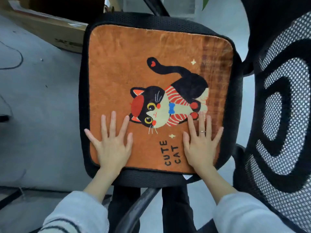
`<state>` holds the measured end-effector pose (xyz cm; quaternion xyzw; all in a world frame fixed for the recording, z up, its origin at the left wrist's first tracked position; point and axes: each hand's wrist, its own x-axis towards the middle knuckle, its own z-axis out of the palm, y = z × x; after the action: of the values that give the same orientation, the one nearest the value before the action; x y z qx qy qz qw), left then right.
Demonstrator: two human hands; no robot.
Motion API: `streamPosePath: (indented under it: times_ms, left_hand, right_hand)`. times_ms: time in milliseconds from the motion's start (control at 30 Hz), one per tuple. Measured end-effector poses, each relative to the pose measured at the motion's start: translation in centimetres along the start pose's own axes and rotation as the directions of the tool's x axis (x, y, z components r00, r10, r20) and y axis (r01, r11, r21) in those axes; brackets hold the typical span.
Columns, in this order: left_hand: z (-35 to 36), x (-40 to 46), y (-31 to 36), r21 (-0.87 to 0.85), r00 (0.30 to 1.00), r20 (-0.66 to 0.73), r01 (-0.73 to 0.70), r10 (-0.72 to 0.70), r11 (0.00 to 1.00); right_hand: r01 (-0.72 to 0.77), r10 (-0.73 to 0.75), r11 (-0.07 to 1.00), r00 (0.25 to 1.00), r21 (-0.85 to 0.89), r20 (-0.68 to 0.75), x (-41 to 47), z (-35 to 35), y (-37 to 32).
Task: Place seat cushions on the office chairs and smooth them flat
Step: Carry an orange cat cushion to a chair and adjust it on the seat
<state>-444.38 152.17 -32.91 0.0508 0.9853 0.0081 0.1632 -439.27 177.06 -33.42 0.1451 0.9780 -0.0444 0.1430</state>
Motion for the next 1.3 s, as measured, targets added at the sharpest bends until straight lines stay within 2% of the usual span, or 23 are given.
streamPosePath:
  times_ms: [233, 367, 500, 700, 867, 933, 1100, 1300]
  left_hand:
    - [2.0, 0.1, -0.1, 0.013, 0.994, -0.110, -0.022, 0.023, 1.000]
    - [0.7, -1.4, 2.0, -0.027, 0.999, -0.022, 0.046, -0.046, 0.999]
    - [1.5, -5.6, 5.4, -0.031, 0.991, 0.113, -0.074, 0.078, 0.997]
    - [3.5, -6.3, 6.2, -0.041, 0.995, 0.087, -0.054, 0.057, 0.998]
    - [3.6, -6.4, 6.4, -0.035, 0.993, 0.110, -0.042, 0.046, 0.998]
    - [2.9, -6.4, 6.4, -0.038, 0.990, 0.137, -0.041, 0.045, 0.998]
    - [2.1, -6.5, 6.3, -0.012, 0.982, 0.184, -0.035, 0.037, 0.999]
    - [3.2, -6.7, 6.4, -0.015, 0.992, 0.126, -0.027, 0.028, 1.000]
  right_hand:
    - [-0.037, 0.036, 0.999, 0.999, -0.007, -0.015, 0.1, 1.6, -0.5]
    - [-0.106, 0.106, 0.994, 0.994, 0.007, 0.005, -0.1, 0.7, -1.8]
    - [-0.135, 0.132, 0.989, 0.990, 0.055, 0.056, -2.7, 0.9, -4.8]
    - [-0.095, 0.097, 0.994, 0.995, 0.050, -0.039, -3.8, 3.2, -4.9]
    - [-0.064, 0.065, 0.998, 0.997, 0.028, -0.041, -3.7, 3.2, -4.9]
    - [-0.007, 0.007, 1.000, 1.000, 0.030, -0.013, -3.8, 2.4, -3.9]
    - [0.327, -0.329, 0.941, 0.944, -0.087, -0.008, -3.2, 1.1, 2.9]
    - [0.342, -0.348, 0.937, 0.932, -0.067, -0.102, -3.1, 2.6, 3.4]
